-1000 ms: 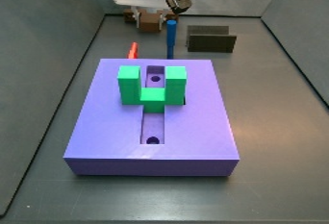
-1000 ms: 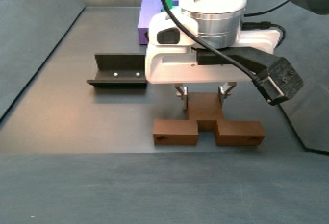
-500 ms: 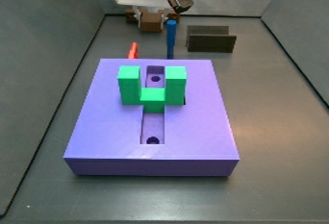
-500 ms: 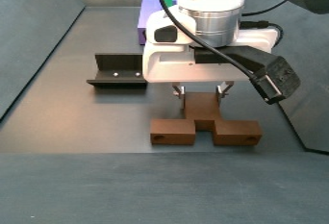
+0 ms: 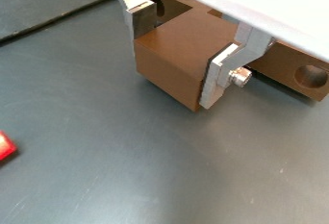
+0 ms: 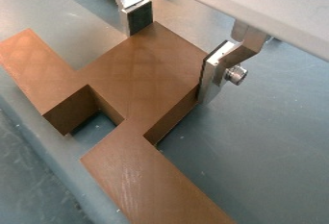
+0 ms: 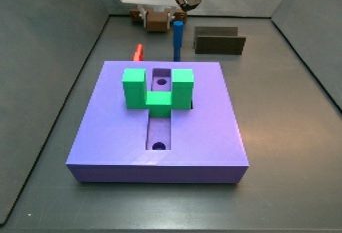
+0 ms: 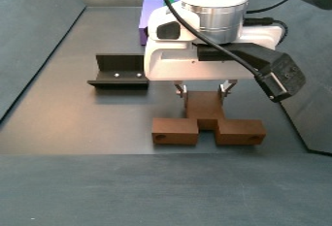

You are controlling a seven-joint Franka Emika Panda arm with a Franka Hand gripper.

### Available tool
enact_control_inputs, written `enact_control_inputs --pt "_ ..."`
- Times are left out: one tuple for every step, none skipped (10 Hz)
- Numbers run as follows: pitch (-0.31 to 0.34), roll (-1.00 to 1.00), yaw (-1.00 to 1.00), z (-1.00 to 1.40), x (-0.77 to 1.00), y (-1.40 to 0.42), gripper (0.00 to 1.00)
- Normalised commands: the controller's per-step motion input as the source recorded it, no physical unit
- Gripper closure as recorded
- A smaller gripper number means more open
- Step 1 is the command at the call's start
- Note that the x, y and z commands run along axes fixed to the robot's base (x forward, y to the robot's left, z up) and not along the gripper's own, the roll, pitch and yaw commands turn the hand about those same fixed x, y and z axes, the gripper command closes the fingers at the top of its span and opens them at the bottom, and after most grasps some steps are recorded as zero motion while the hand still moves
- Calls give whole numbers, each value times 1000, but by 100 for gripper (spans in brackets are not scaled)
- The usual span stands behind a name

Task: Pick up the brown object. Move up. Place the brown object on the fixture. Regrasp the brown object. Move to above the board. Insert the brown object.
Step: Pick up the brown object, then move up, then place the brown object on the fixture.

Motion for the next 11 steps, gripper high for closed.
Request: enact_control_inputs --pt "0 0 0 0 0 0 100" --pt "0 0 0 0 0 0 100" --pt "0 0 0 0 0 0 100" --pt "0 0 0 0 0 0 100" --pt "0 0 0 0 0 0 100" --pt "0 0 0 833 0 0 100" --pt "14 5 -51 784 14 19 100" --pt "42 21 -51 567 -13 19 100" --pt "22 49 -23 208 14 7 100" --pt "0 -9 0 0 0 0 100" --pt "0 0 0 -23 0 0 100"
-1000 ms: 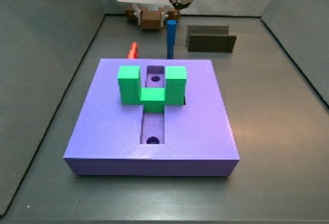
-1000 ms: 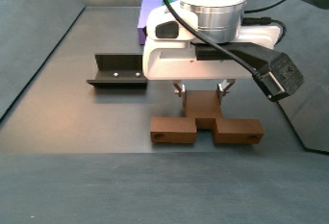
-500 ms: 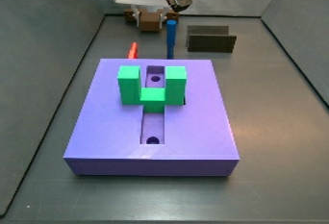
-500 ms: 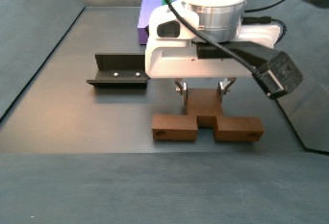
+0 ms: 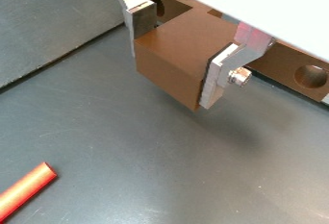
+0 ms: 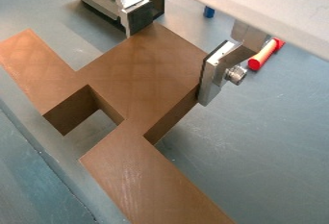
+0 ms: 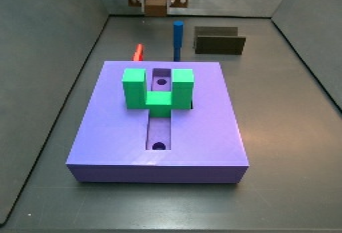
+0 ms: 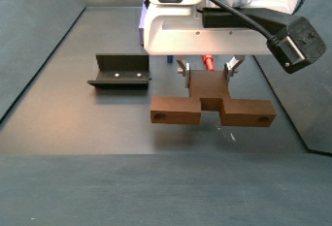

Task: Pick up the brown object. Move up. Place the brown object on the fixture. Regrasp the brown object. Move to above the board. Insert the brown object.
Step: Place the brown object on the fixture.

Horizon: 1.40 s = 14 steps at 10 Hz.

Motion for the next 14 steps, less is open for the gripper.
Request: enact_control_inputs --pt "0 -109 -91 0 297 -37 100" --pt "0 -257 -140 120 731 -177 100" --pt "17 -326 -126 289 966 -297 100" --pt "69 -306 -74 323 1000 -337 100" --pt "74 -271 -49 331 1000 -366 100" --pt "80 -269 -49 331 1000 -369 100" --pt "86 -300 -77 294 1000 -286 100" --pt "80 -300 -91 277 1000 -266 100" --pt "103 -260 -74 246 1000 -251 100" --pt "154 -234 -3 260 1000 -280 100" --pt "117 -363 -40 317 1000 -237 100" --pt "106 -471 -69 303 1000 -166 100" --pt "106 -477 -69 300 1000 -169 100" --pt "97 -480 -66 294 1000 -186 100"
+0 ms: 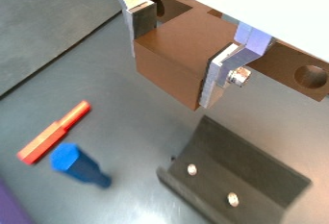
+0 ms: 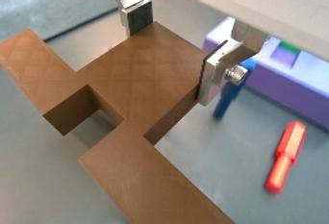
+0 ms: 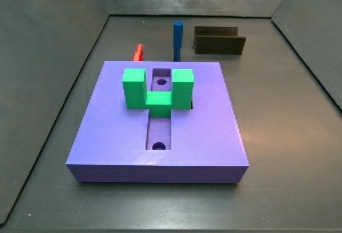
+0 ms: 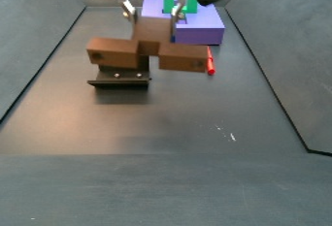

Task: Pick up the brown object. Move up. Place the brown object on the fixture. Regrasp the brown object. Move to above the board. Insert the brown object.
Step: Place the brown object on the fixture.

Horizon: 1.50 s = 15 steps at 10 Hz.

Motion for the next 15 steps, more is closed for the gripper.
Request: enact_control_inputs --pt "97 -483 -66 289 1000 -186 100" --pt "94 -491 -57 280 1000 -180 100" --pt "100 -489 -49 271 1000 -171 100" --pt "131 -446 -40 243 1000 -189 100" --pt "109 -429 0 243 1000 -197 100" --pt "106 -443 0 220 1000 -180 100" --pt "117 -506 0 149 917 -120 100" --pt "151 -109 0 0 486 -43 100" --pt "180 -83 106 0 263 0 100" --pt "0 0 0 0 20 -11 100" --pt "-6 -331 -31 -23 160 -63 100" --pt "0 -934 -31 -17 417 0 100" --pt "49 -1000 -49 0 537 -37 100" --pt "63 -1000 -46 0 543 -43 100" --pt "83 -1000 -20 -3 543 -11 100"
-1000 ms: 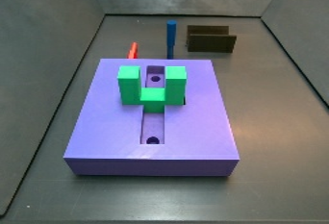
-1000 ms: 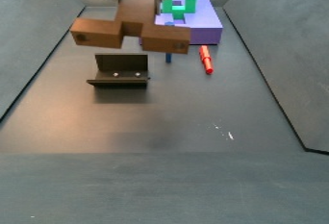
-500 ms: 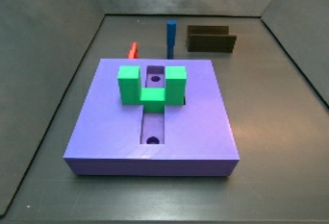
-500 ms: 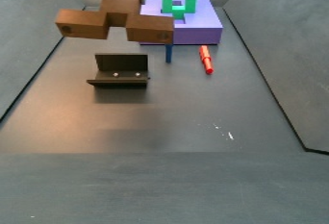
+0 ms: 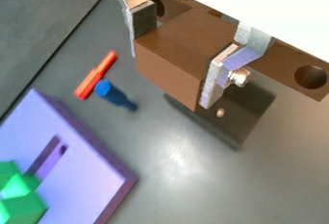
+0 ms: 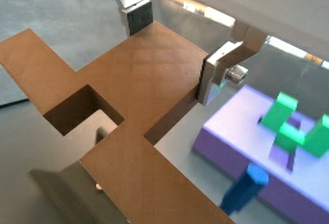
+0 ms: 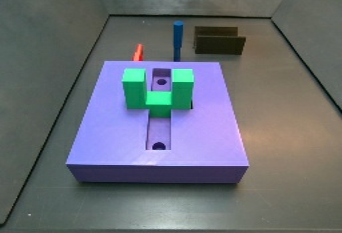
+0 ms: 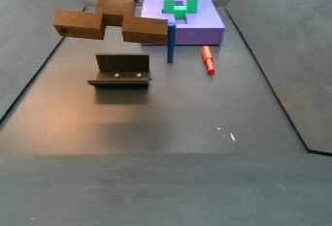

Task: Pick up the brown object. Move up. Place the brown object on the fixture. Regrasp the brown object. Move to above the board. Insert the brown object.
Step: Place the brown object on the fixture.

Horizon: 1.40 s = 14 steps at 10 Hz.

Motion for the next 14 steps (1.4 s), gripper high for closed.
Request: enact_control_inputs --pt "149 -940 -29 -83 491 0 100" --pt "246 -871 -171 -123 426 -6 100" --pt "309 -891 -220 -83 497 -34 100" --pt "306 -891 -209 -80 531 -37 100" --pt "331 -646 -134 -217 449 0 100" --pt "229 -286 -134 -394 269 0 100" --pt "117 -86 -31 -517 66 0 100" --pt "0 0 0 -460 0 0 100" --pt "-6 0 0 -406 0 0 100" --pt "-34 0 0 -403 0 0 100" --pt "-100 0 14 -423 0 0 100" --pt "-229 0 0 -571 0 -11 100" --pt "-277 0 0 -551 23 -54 100" --pt "-226 0 0 -414 129 -20 100"
